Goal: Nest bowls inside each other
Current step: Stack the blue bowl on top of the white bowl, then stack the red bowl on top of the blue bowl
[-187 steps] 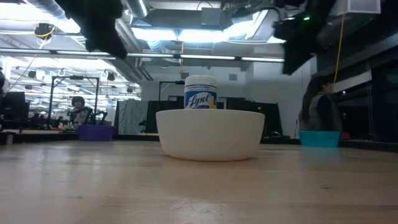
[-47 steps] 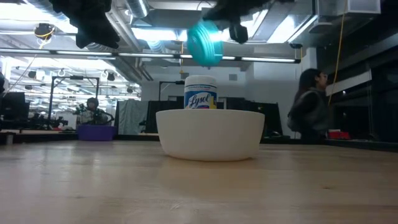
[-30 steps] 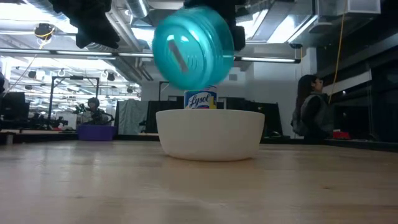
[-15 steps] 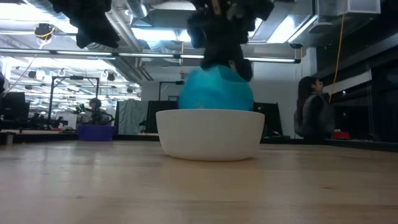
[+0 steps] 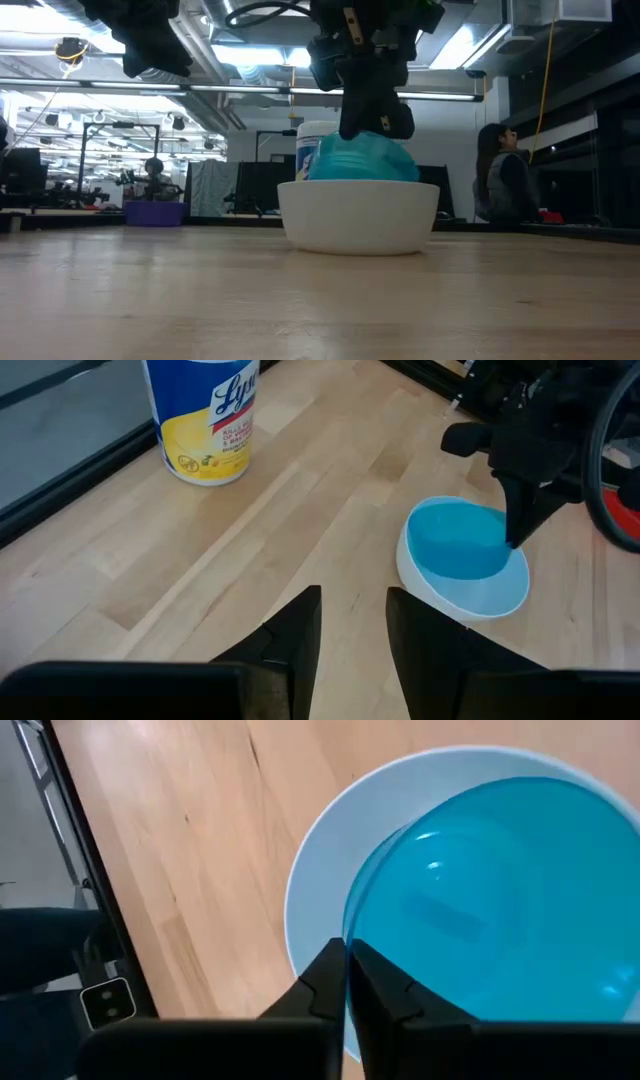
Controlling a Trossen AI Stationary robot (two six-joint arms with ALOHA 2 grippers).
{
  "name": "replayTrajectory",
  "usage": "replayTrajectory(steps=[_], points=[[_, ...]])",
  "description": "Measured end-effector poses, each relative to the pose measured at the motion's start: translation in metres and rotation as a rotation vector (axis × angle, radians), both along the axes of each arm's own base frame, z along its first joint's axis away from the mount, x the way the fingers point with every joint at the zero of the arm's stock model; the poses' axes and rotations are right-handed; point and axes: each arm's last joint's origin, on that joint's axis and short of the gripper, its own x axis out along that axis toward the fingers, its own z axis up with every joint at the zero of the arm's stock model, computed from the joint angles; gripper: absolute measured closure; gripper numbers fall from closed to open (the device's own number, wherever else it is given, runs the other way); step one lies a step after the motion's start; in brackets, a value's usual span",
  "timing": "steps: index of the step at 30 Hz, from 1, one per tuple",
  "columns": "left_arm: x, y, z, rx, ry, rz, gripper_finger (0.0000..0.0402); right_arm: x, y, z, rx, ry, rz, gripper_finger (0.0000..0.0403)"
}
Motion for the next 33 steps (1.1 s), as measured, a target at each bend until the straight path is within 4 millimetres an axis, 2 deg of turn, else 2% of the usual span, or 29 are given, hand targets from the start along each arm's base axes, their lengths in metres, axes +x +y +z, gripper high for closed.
replayTrajectory(steps=[7,12,15,18,21,25,30,33], points=[[0.000,0.000,0.000,0.001,0.001,-0.001,0.0290,0.000,0.001,0.000,0.024,-0.006,0.012,0.0280],[0.000,0.000,0.000,0.001,0.001,-0.001,0.0290,0.011,0.002,0.011,0.150,-0.140,0.022,0.0215],[0.000,0.000,0.000,0.001,0.001,-0.001,0.0290,0.022,-0.002,0.029,0.208,-0.268,0.019,0.0191],[0.000,0.000,0.000,0.001,0.001,-0.001,0.0290,0.032,-0.001,0.059,0.264,-0.405,0.062,0.0181],[0.000,0.000,0.000,0.001,0.001,-0.001,0.0290,0.031,0.015,0.084,0.342,-0.427,0.174,0.0182],[0.000,0.000,0.000,0.007,0.003,-0.005,0.0290,0.008,0.051,0.093,0.339,-0.243,0.351,0.0198],[-0.001,0.000,-0.001,0.005,0.016,-0.008,0.0290,-0.042,0.090,0.069,0.158,0.180,0.509,0.0212],[-0.001,0.000,-0.002,0.007,0.023,-0.011,0.0290,-0.069,0.110,0.047,0.059,0.393,0.580,0.0211]])
